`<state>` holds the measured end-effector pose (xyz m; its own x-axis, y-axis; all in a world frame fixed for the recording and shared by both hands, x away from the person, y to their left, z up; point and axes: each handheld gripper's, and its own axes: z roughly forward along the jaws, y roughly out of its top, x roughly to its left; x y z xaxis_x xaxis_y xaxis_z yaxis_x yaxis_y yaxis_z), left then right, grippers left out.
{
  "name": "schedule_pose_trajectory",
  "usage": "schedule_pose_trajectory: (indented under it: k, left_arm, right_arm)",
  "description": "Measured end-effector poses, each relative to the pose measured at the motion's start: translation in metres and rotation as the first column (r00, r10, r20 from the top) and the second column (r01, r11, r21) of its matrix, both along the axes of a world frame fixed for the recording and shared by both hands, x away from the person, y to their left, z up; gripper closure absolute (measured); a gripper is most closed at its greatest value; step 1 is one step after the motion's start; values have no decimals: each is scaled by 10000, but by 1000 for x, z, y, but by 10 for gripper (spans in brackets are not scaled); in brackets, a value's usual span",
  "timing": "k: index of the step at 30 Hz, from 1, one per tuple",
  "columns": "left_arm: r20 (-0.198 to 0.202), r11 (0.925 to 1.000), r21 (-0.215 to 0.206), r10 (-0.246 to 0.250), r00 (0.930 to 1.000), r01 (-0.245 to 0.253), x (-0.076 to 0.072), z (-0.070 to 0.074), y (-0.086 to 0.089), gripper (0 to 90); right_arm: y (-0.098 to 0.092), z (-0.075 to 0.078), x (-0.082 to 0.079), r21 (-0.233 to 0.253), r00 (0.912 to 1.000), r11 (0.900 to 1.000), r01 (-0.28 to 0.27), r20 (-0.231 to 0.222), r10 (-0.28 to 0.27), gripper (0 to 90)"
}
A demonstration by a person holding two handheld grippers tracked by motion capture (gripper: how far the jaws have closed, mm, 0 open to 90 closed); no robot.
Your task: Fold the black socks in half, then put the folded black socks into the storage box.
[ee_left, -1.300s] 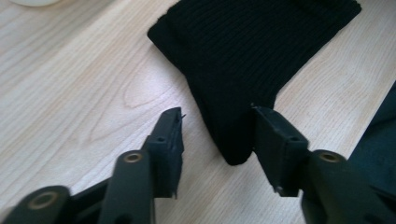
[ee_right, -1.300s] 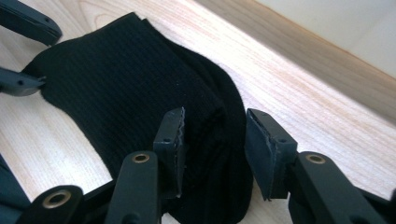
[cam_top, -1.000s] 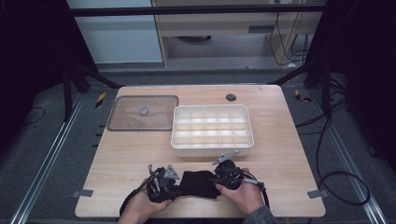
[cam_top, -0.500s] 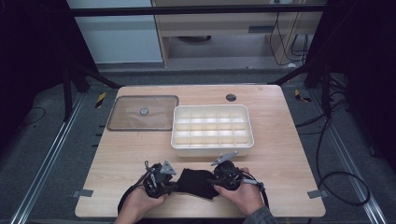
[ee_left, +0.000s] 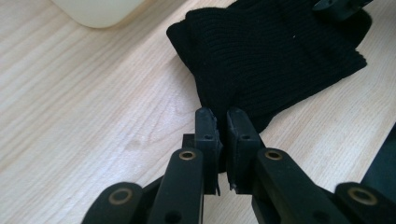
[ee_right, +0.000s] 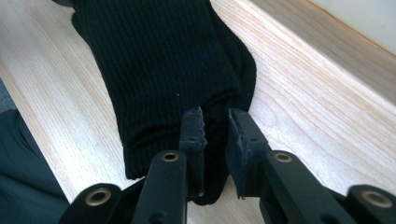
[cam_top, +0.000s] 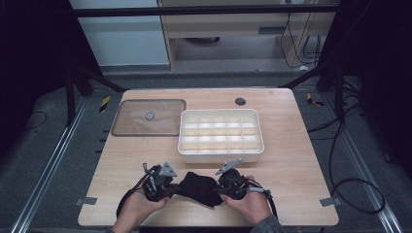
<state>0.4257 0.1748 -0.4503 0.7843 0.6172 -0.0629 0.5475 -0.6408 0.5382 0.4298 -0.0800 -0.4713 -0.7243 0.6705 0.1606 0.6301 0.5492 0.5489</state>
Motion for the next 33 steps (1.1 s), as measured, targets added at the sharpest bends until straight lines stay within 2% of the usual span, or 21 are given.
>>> schedule_pose_trajectory:
  k: [5, 8, 9, 10, 16, 19, 21, 22, 24, 28, 33]
  left_arm:
    - [102, 10000, -61, 9, 9999, -9, -2, 5, 1, 841]
    - [129, 10000, -32, -32, 9999, 32, -3, 7, 1, 841]
    - [180, 10000, 3, -14, 9998, 14, -2, 8, 2, 841]
    - [228, 10000, 54, 25, 9997, -26, -2, 9, 3, 841]
    - [296, 9998, 190, 88, 9995, -93, 0, 14, 7, 841]
    - [362, 9997, 233, 16, 9993, -24, 0, 18, 6, 842]
    - [344, 9997, 247, 2, 9994, -10, -1, 19, 7, 841]
    - [362, 9996, 271, -3, 9993, -7, -1, 19, 7, 841]
    - [375, 9997, 256, -12, 9993, 2, -1, 20, 7, 841]
    - [369, 9996, 263, -87, 9993, 77, -1, 22, 6, 841]
    - [387, 9986, 470, -269, 9989, 250, -3, 24, 5, 840]
  right_arm:
    - [3, 0, 1, 3, 10000, 10000, 3, 7, -3, 784]
    - [3, 2, 1, 54, 10000, 10000, 56, 60, -57, 750]
    - [3, 3, 1, 95, 9999, 9999, 73, 122, -74, 711]
    - [2, 5, -1, 44, 9998, 9999, 117, 151, -118, 617]
    - [1, 7, -9, 39, 9999, 10000, -17, 154, 16, 589]
    - [5, 6, -8, -21, 9998, 9999, -137, 117, 137, 655]
    - [9, 6, -5, -41, 9997, 9998, -219, 64, 219, 758]
    - [9, 6, -5, -41, 9997, 9998, -219, 64, 219, 758]
    - [11, 6, -6, -48, 9994, 9994, -345, 69, 346, 813]
    - [11, 7, -6, 32, 9993, 9993, -372, 85, 372, 870]
    - [11, 7, -5, 71, 9989, 9990, -449, 102, 448, 888]
